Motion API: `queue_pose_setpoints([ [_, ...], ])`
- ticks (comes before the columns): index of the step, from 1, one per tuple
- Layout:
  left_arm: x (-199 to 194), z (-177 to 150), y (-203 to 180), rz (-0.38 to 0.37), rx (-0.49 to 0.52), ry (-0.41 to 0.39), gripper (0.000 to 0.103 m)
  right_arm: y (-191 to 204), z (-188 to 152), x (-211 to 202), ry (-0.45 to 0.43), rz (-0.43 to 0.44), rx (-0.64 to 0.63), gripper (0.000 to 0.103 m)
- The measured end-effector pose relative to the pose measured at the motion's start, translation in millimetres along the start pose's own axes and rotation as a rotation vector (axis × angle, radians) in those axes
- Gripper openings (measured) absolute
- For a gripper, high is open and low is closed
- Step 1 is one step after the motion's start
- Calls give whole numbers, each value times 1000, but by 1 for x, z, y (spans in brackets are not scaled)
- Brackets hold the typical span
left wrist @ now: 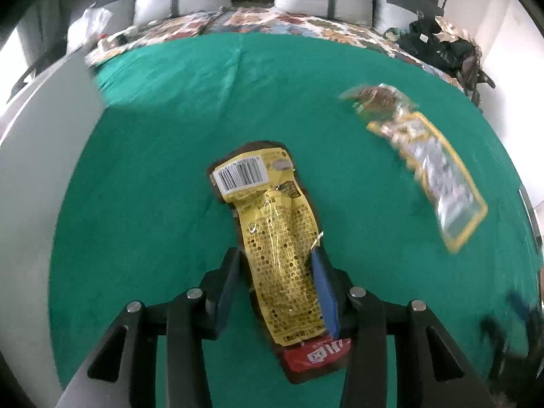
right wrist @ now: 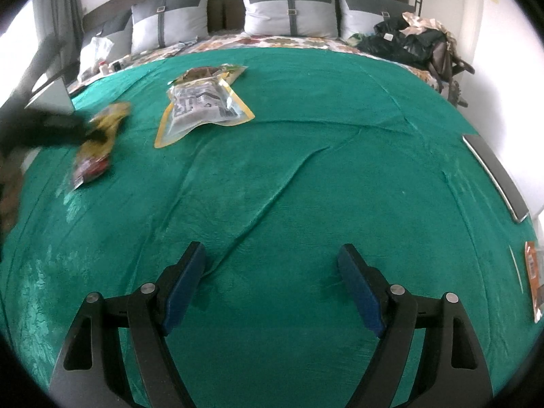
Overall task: Organize snacks
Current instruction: 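Grasp the yellow barcode bag with red end using the left tool, then grasp the clear PEANUT bag with the right tool while the left tool holds the yellow bag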
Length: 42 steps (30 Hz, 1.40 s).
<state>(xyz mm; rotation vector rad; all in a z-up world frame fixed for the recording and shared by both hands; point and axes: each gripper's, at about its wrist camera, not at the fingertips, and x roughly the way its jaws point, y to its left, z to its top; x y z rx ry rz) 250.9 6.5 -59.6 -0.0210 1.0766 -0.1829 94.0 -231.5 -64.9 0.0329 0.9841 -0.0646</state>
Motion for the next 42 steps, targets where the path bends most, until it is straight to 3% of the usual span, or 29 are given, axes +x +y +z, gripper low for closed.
queue_pose_setpoints([
  [3, -20, -32, 27, -31, 5, 8, 43, 0, 0, 0, 0, -1, -1, 83],
  [5, -27, -47, 36, -12, 19, -1, 57, 1, 0, 0, -1, -3, -2, 83],
  [7, -23, -55, 42, 68, 7, 12, 101, 1, 1, 0, -1, -4, -4, 83],
  [8, -20, -57, 45, 85, -11, 13, 103, 1, 1, 0, -1, -4, -3, 82],
  [9, -23, -61, 47, 93, -16, -36, 103, 1, 1, 0, 0, -3, -3, 82],
  [14, -22, -69, 40, 125, -2, -136, 103, 1, 1, 0, 1, -2, -2, 83],
  [20, -20, -70, 43, 119, 1, -137, 103, 1, 7, 2, 41, 38, -9, 86],
  [22, -21, -70, 43, 118, 0, -137, 103, -7, 31, 2, 42, 130, 36, 83],
  [26, -20, -69, 42, 118, 1, -137, 103, 0, 104, 4, -30, 223, 12, 85],
  [31, -20, -69, 43, 118, 0, -137, 103, 19, 174, 68, 133, 327, 18, 85],
  [36, -20, -69, 43, 117, 0, -136, 103, 48, 184, 117, 288, 311, -23, 86],
  [42, -20, -69, 43, 117, 1, -136, 103, 103, 163, 117, 301, 149, -332, 80],
])
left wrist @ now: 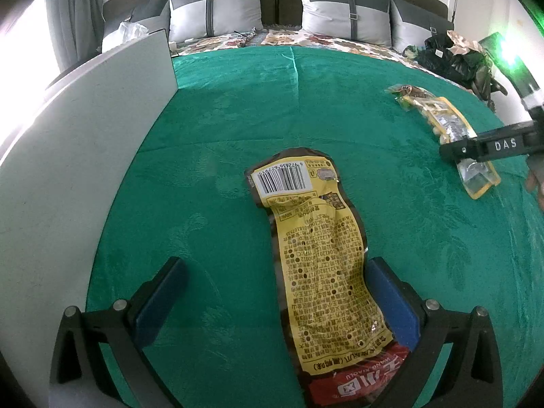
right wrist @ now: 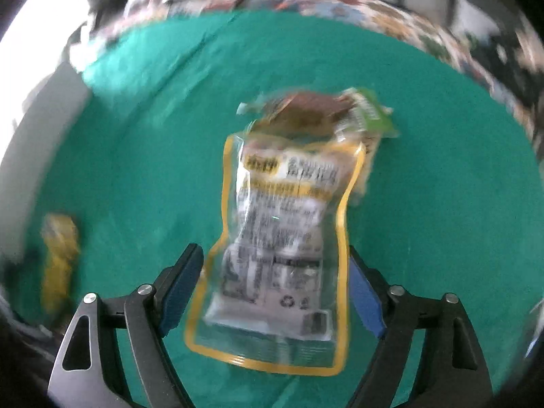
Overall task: Organize snacks
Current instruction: 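Grasp the clear PEANUT bag with the right tool while the left tool holds the yellow bag, then lift both held bags off the green cover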
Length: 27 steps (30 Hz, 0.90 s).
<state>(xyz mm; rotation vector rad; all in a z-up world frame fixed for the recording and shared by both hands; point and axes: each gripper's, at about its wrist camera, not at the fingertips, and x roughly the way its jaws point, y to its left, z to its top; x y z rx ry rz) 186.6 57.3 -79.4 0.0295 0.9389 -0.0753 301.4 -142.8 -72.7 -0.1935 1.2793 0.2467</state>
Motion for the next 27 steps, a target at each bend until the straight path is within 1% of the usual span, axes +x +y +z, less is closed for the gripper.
queue_pose_setpoints([
  [1, 0, 0, 0, 0, 0, 0, 103, 1, -3, -3, -11, 7, 11, 75],
  [2, 0, 0, 0, 0, 0, 0, 103, 0, -4, -7, -22, 9, 29, 65],
  [3, 0, 0, 0, 0, 0, 0, 103, -1, -9, -10, -18, 16, 55, 60],
  [5, 0, 0, 0, 0, 0, 0, 103, -2, -20, -15, -7, 45, 68, 60],
  [8, 0, 0, 0, -1, 0, 0, 103, -1, -47, -28, 1, 61, 41, 60],
  [11, 0, 0, 0, -1, 0, 0, 103, -3, -86, -45, 13, 116, 70, 60],
  [14, 0, 0, 0, -2, 0, 0, 103, -2, -136, -62, -12, 111, 107, 60],
  [16, 0, 0, 1, -2, 0, 0, 103, 3, -161, -72, -63, 82, 113, 62],
  [17, 0, 0, 1, -2, 0, 1, 103, 7, -172, -76, -100, 65, 114, 67],
  [18, 0, 0, 1, -2, 0, 1, 103, 9, -177, -76, -124, 55, 118, 77],
  [19, 0, 0, 1, -2, 0, 1, 103, 12, -182, -73, -143, 38, 121, 82],
  [21, 0, 0, 2, -2, 0, 1, 103, 17, -182, -63, -140, 2, 121, 92],
  [22, 0, 0, 1, -2, 0, 1, 103, 19, -181, -62, -181, -8, 118, 93],
  [23, 0, 0, 1, -3, 0, 1, 103, 18, -182, -61, -202, -8, 121, 94],
  [27, 0, 0, 1, -3, 0, 1, 103, 19, -181, -57, -257, -21, 139, 95],
])
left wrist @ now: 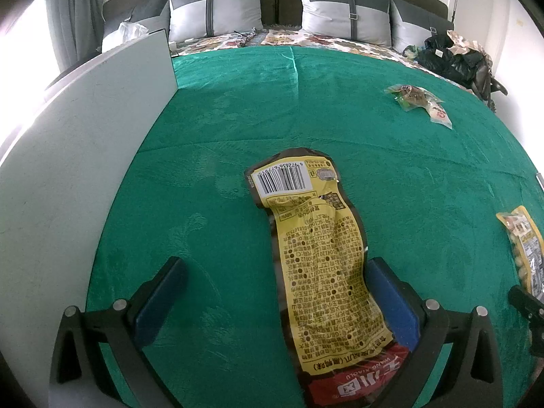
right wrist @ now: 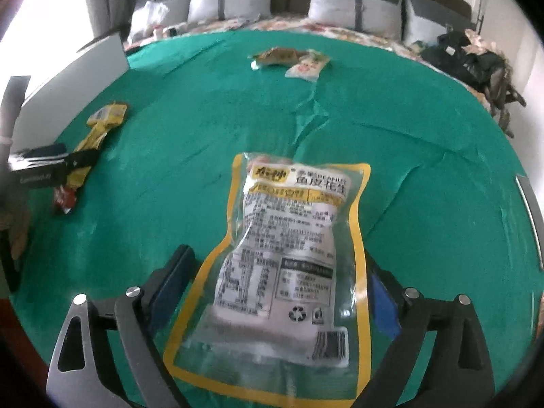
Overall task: Organize snacks
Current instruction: 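Lift both held bags off the green cover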
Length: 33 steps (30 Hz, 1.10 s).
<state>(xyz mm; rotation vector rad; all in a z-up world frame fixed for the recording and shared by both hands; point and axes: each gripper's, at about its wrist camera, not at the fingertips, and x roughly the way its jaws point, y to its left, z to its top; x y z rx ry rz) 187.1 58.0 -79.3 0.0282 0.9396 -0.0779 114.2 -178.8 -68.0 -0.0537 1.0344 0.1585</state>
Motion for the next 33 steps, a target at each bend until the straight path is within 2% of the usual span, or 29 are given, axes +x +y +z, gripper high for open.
queue_pose_setpoints([
  [23, -1, -1, 1, -3, 0, 1, 103, 2, -1, 1, -24, -10, 7, 96],
  [28, 1, 3, 0, -24, 24, 4, 103, 2, -1, 1, -18, -7, 10, 96],
  [30, 1, 5, 0, -61, 61, 38, 103, 2, 3, 1, 32, -1, 0, 96],
  [33, 2, 14, 0, -62, 42, 134, 103, 5, 22, 9, 219, 4, -4, 95],
])
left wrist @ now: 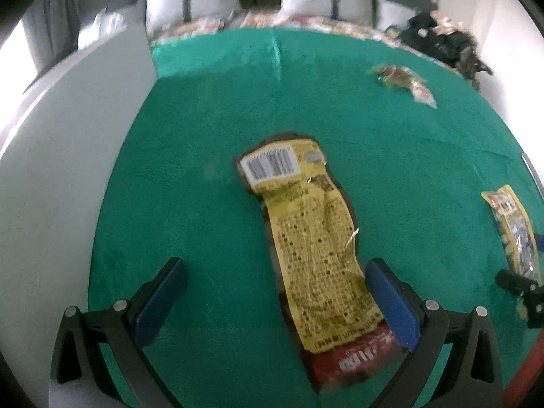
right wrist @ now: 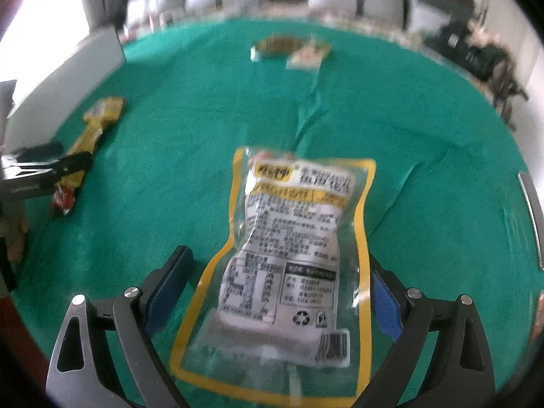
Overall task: Organize snacks
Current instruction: 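Lift both held bags off the green cover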
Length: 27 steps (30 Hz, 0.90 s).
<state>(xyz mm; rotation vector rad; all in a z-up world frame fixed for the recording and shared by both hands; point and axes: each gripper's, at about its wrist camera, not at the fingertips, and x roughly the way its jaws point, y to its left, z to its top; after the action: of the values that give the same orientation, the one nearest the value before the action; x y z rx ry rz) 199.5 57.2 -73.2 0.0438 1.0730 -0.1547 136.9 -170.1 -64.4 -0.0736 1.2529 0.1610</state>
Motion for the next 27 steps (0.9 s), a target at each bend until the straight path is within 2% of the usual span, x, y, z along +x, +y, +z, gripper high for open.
queue_pose_setpoints([
  [3, 6, 9, -10, 48, -15, 77, 103, 8, 17, 6, 36, -22, -45, 96],
  [4, 6, 11, -14, 47, -11, 88, 96, 7, 20, 7, 33, -12, -40, 95],
  [5, 2, 10, -17, 40, -1, 67, 86, 3, 22, 9, 33, -2, -14, 92],
  [6, -4, 10, -20, 19, 20, 41, 53, -1, 23, 7, 32, -2, 16, 75],
  [7, -9, 9, -24, -15, 48, 30, 41, -7, 24, 2, 17, 2, 49, 60],
  [10, -20, 4, -17, -84, 22, 36, 34, -22, 18, -16, 10, 73, 141, 57],
  [14, -44, -15, 6, -252, -116, 3, 27, -26, 7, -40, -42, 147, 181, 57],
  [15, -52, -21, 10, -273, -136, -10, 22, -24, 4, -41, -31, 141, 182, 57],
  [16, -59, -25, 11, -285, -144, -23, 5, -20, 3, -40, -24, 132, 177, 57],
  [19, -70, -34, 20, -333, -193, -24, 5, -3, 8, -39, -13, 144, 137, 57],
  [23, -76, -50, 24, -277, -160, -32, 6, 22, 27, -43, -34, 176, 100, 57],
  [24, -74, -54, 24, -264, -153, -28, 11, 29, 28, -45, -43, 183, 92, 57],
  [26, -70, -57, 29, -234, -160, -5, 39, 40, 35, -46, -60, 202, 79, 57],
  [27, -67, -59, 30, -217, -179, 6, 69, 44, 36, -49, -67, 214, 76, 58],
])
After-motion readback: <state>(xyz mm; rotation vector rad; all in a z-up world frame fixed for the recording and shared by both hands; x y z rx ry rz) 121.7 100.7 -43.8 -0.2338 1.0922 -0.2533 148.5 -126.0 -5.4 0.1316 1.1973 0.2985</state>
